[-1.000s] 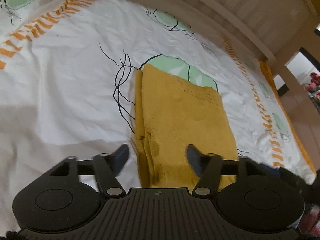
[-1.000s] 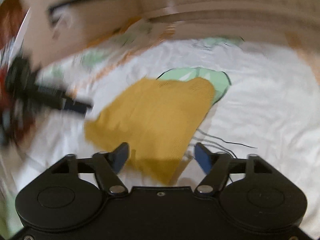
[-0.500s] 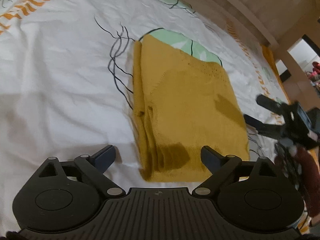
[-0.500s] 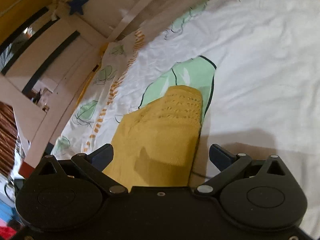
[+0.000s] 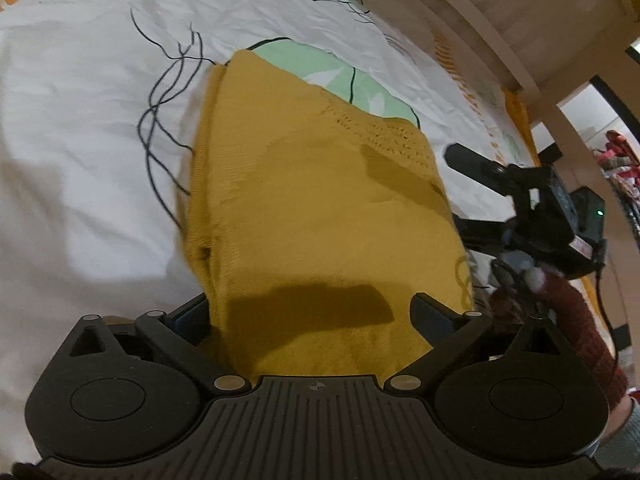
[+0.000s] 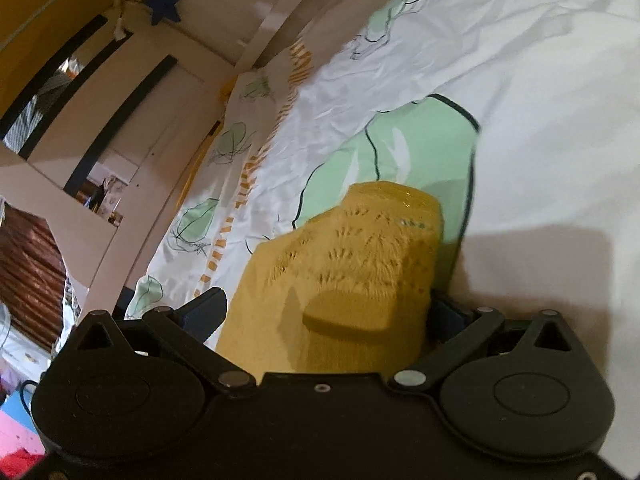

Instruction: Fold small clothes

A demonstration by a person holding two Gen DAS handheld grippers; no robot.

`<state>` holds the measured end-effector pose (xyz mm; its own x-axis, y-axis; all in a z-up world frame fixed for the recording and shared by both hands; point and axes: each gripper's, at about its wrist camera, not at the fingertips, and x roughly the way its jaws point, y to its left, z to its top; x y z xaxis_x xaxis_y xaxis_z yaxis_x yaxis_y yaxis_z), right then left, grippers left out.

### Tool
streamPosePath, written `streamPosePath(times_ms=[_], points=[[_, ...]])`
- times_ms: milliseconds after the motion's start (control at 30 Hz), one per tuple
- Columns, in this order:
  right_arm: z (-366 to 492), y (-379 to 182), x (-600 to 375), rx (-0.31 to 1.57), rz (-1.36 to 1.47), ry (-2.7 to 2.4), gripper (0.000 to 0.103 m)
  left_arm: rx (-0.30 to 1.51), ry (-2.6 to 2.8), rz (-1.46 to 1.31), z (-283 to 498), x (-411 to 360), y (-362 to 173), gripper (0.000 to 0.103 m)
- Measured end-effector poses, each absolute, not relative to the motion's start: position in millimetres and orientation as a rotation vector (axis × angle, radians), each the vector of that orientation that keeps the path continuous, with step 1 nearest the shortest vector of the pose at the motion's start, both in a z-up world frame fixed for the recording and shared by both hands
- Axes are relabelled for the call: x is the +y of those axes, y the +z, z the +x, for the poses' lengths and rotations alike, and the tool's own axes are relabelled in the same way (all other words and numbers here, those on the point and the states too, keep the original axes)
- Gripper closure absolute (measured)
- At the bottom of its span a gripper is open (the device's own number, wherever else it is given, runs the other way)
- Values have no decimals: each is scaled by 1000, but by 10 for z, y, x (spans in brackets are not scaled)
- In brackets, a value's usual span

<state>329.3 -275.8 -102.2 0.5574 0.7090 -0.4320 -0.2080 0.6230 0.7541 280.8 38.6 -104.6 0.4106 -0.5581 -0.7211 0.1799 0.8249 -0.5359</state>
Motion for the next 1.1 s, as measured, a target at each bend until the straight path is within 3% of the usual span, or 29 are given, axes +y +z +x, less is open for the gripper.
streamPosePath(times_ms=[167, 267, 300, 367, 400, 700, 1100], points=[[3335, -1027, -2738, 799, 706, 605, 0, 1067, -532, -491, 2744, 391, -1071, 4], [3308, -1012, -2736, 805, 670, 613, 2, 1086, -528, -515, 2697, 458, -1071, 19], [3301, -1001, -2730, 811, 652, 602, 7, 1096, -525, -527, 2686, 489, -1074, 27], [3304, -976, -2718, 836, 611, 549, 34, 1118, -502, -527, 2706, 525, -1078, 58], [3307, -973, -2718, 853, 592, 523, 56, 1136, -502, -534, 2722, 537, -1092, 85], [2880, -693, -2754, 860, 594, 462, 59, 1163, -638, -607, 2513, 498, -949, 87], [1547, -445, -2965, 915, 596, 422, 59, 1223, -799, -517, 1387, 225, -748, 87]])
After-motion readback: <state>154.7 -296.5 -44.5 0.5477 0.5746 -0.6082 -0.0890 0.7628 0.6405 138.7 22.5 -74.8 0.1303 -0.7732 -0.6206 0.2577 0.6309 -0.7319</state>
